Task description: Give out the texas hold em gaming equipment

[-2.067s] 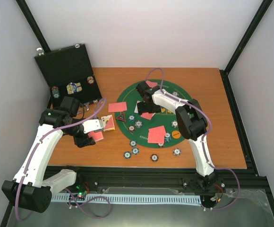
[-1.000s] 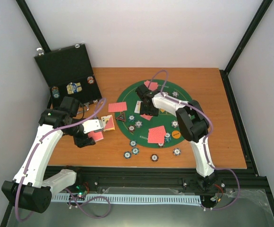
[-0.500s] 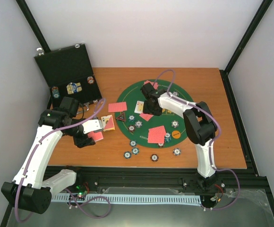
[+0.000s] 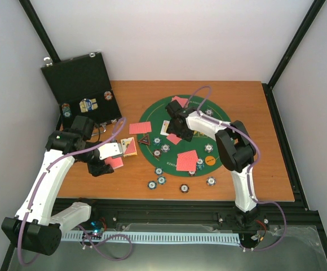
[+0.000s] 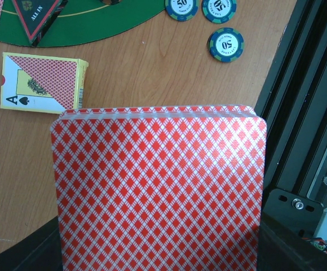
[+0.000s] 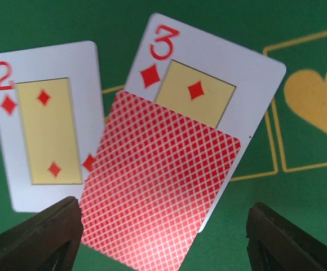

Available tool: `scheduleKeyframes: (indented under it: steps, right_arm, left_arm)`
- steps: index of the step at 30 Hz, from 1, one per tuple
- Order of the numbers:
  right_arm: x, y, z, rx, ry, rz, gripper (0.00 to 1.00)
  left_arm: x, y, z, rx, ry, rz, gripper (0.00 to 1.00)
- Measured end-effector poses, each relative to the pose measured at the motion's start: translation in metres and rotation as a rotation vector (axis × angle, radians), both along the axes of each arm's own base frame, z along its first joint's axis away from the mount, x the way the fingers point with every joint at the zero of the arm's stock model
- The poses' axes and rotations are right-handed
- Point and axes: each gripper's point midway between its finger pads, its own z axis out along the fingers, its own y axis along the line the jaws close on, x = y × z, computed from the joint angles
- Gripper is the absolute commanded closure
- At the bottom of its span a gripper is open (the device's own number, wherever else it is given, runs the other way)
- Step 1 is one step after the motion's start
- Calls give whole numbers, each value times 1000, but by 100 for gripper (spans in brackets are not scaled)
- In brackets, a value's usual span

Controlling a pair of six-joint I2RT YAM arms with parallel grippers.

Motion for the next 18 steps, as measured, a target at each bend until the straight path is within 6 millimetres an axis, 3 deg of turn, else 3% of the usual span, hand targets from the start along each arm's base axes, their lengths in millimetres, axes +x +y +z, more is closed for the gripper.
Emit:
scheduleKeyframes:
  steps: [5, 18]
  right_arm:
    - [-3, -1, -17, -1, 37, -74, 20]
    - [5, 10, -17, 1, 33, -136, 24]
  left_arm:
    - [0, 0, 0, 0, -2, -1, 74]
    - [-1, 0, -1, 2, 1, -8, 74]
